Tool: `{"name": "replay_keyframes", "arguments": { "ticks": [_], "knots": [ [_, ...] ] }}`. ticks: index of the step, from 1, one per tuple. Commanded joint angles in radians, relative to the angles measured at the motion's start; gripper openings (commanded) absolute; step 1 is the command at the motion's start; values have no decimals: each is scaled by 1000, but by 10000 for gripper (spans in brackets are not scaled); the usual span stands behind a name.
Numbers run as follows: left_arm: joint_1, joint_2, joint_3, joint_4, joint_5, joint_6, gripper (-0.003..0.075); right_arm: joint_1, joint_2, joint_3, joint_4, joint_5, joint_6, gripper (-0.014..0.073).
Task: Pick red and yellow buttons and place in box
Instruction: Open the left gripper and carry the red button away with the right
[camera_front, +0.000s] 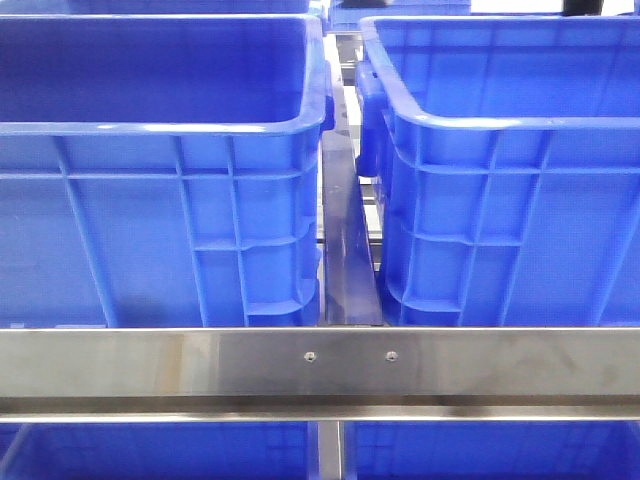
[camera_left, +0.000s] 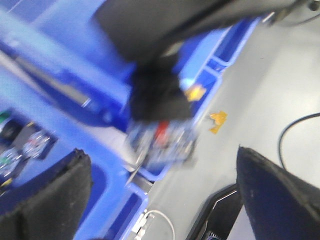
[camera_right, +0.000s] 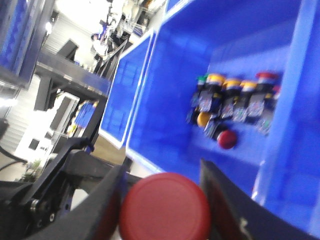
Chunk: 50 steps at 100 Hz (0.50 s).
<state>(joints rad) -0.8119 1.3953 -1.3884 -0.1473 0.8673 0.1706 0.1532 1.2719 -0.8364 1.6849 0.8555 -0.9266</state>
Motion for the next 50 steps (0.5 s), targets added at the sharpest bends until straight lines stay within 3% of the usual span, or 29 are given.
{"name": "replay_keyframes", "arguments": {
  "ticks": [1, 20, 50],
  "knots": [
    [30, -50, -22, -9, -42, -8, 555, -36, -26, -37, 79, 26, -32, 155],
    [135, -113, 25, -9, -61, -11, 555, -113, -26, -37, 79, 49, -34, 155],
    [426, -289, 174, -9, -127, -50, 555, -131, -26, -37, 78, 68, -60, 155]
  ]
}}
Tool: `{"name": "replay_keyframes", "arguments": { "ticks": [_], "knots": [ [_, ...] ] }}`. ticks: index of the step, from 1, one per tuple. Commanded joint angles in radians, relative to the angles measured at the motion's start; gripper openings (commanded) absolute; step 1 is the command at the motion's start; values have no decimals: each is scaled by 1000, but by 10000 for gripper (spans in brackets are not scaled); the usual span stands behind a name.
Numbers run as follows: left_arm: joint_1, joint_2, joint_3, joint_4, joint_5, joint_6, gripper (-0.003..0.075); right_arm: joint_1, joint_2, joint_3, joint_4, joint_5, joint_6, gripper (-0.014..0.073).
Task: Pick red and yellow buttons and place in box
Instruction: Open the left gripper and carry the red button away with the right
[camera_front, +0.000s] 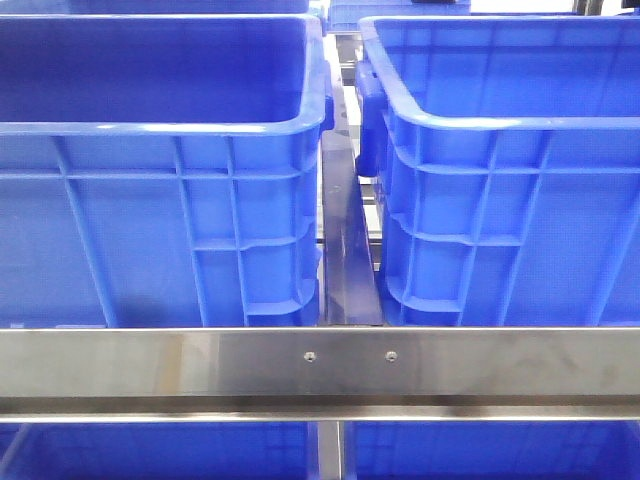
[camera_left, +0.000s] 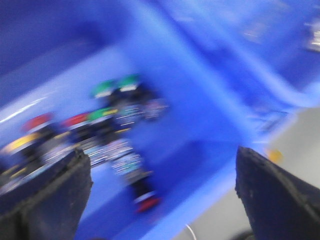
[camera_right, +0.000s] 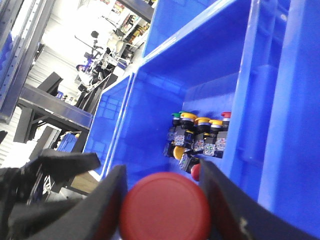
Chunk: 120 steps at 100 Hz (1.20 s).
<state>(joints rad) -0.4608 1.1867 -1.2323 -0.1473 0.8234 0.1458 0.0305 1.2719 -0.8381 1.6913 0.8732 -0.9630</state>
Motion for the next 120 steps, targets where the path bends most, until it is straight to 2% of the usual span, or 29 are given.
{"name": "replay_keyframes", "arguments": {
  "ticks": [1, 15, 29, 56, 70, 98, 106, 120],
  "knots": [
    [91, -85, 22, -9, -83, -29, 555, -8, -26, -35, 71, 50, -23, 155],
    [231, -177, 113, -9, -101, -35, 555, -8, -26, -35, 70, 46, -24, 155],
    [331, -270, 201, -9, -112, -35, 555, -8, -26, -35, 70, 46, -36, 155],
    [379, -466, 356, -9, -173, -35, 531, -8, -26, -35, 70, 46, -57, 155],
    [379, -541, 405, -9, -190, -35, 414, -8, -26, -35, 70, 45, -57, 152],
    [379, -580, 423, -9, -198, -35, -21, -8, -26, -35, 72, -9, -85, 152],
    [379, -580, 423, -9, -198, -35, -19, -8, -26, -35, 73, -91, -172, 152],
    [379, -580, 423, -9, -198, -35, -19, -8, -26, -35, 145, -352, -412, 152]
  ]
}}
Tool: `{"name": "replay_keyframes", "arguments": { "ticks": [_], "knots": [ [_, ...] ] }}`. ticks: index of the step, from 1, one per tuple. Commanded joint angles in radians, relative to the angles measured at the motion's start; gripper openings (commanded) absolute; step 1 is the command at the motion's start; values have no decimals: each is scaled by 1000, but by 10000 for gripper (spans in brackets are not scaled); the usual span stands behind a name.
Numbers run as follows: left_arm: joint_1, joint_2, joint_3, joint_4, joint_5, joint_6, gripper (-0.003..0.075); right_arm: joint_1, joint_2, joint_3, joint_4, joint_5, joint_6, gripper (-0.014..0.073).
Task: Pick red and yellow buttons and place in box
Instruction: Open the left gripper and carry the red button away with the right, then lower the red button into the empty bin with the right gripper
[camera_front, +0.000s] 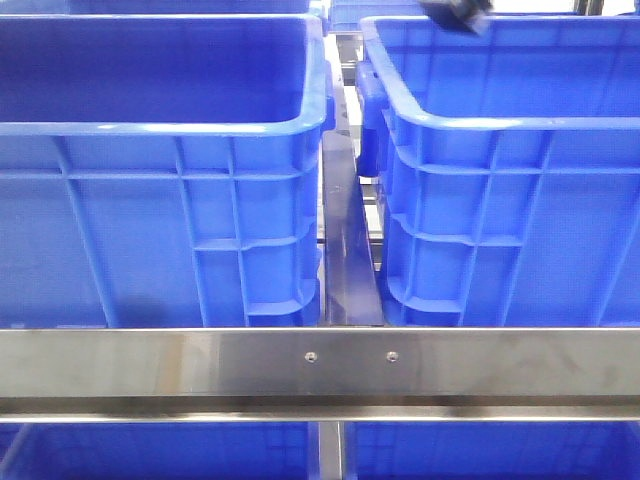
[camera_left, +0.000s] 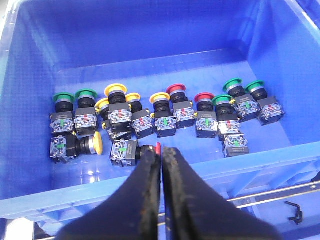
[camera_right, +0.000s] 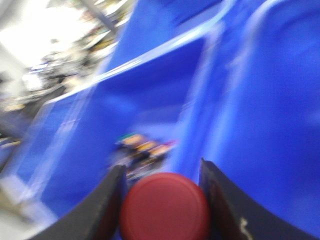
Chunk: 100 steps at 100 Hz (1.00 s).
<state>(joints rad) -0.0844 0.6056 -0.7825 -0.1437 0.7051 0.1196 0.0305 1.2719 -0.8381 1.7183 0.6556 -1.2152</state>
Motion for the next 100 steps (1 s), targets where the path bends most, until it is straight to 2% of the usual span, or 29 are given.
{"name": "replay_keyframes", "arguments": {
  "ticks": [1, 7, 15, 25, 59, 100],
  "knots": [
    [2, 2, -27, -12, -80, -9, -19, -8, -26, -35, 125, -159, -187, 152],
    [2, 2, -27, -12, -80, -9, -19, -8, -23, -36, 200, -241, -304, 152],
    [2, 2, -27, -12, -80, -9, -19, -8, -3, -59, 201, -303, -433, 152],
    [2, 2, -27, -12, -80, -9, -19, -8, 56, -108, 201, -314, -516, 151],
    [2, 2, -27, -12, -80, -9, -19, -8, 330, -318, 201, -380, -680, 150],
    [2, 2, -27, -12, -80, -9, -19, -40, 542, -481, 201, -387, -684, 150]
  ]
}}
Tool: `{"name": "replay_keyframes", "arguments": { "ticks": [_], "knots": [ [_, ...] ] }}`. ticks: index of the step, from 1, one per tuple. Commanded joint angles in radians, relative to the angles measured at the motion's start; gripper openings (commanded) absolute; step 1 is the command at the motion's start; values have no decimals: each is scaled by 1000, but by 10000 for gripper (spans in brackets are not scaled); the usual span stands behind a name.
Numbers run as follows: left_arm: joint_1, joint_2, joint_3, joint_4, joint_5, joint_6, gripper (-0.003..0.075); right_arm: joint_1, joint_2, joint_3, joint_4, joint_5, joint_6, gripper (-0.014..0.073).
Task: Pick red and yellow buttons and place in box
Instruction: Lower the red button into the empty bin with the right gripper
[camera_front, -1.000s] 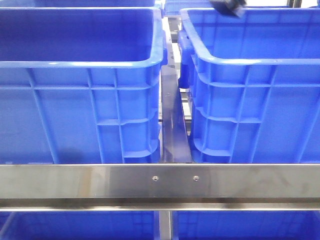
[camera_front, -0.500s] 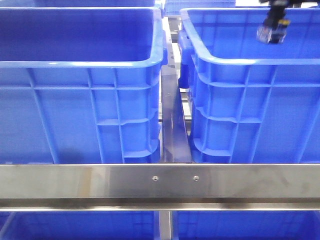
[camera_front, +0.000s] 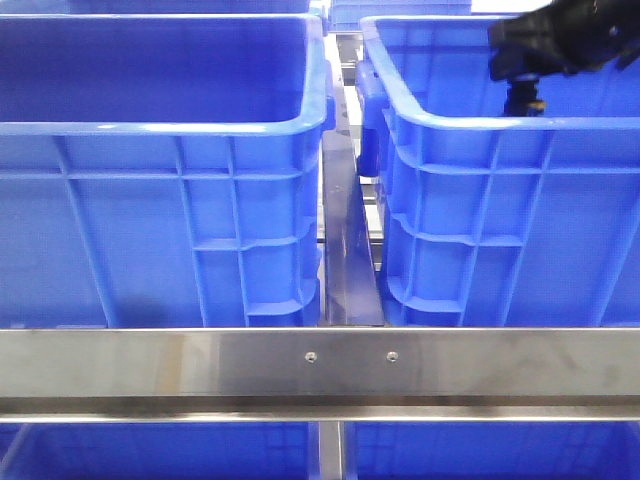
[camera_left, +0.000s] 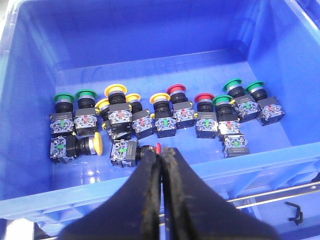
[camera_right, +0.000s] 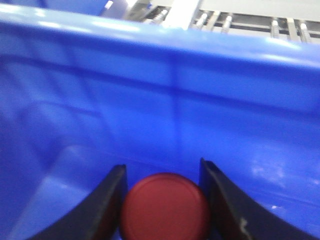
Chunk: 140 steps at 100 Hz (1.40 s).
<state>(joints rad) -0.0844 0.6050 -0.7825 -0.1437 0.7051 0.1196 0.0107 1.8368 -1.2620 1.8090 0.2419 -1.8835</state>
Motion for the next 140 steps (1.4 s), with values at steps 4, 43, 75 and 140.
{"name": "replay_keyframes", "arguments": {
  "ticks": [4, 43, 75, 140],
  "knots": [
    [2, 2, -27, -12, -80, -9, -19, -22, -12, -66, 110, 25, -15, 150],
    [2, 2, -27, -12, -86, -9, -19, -28, 52, -83, 110, 92, -15, 150],
    [2, 2, -27, -12, -86, -9, -19, -28, 71, -96, 110, 72, -15, 150],
    [2, 2, -27, -21, -86, -9, -19, -28, 115, -73, 110, 83, -15, 198]
  ]
}}
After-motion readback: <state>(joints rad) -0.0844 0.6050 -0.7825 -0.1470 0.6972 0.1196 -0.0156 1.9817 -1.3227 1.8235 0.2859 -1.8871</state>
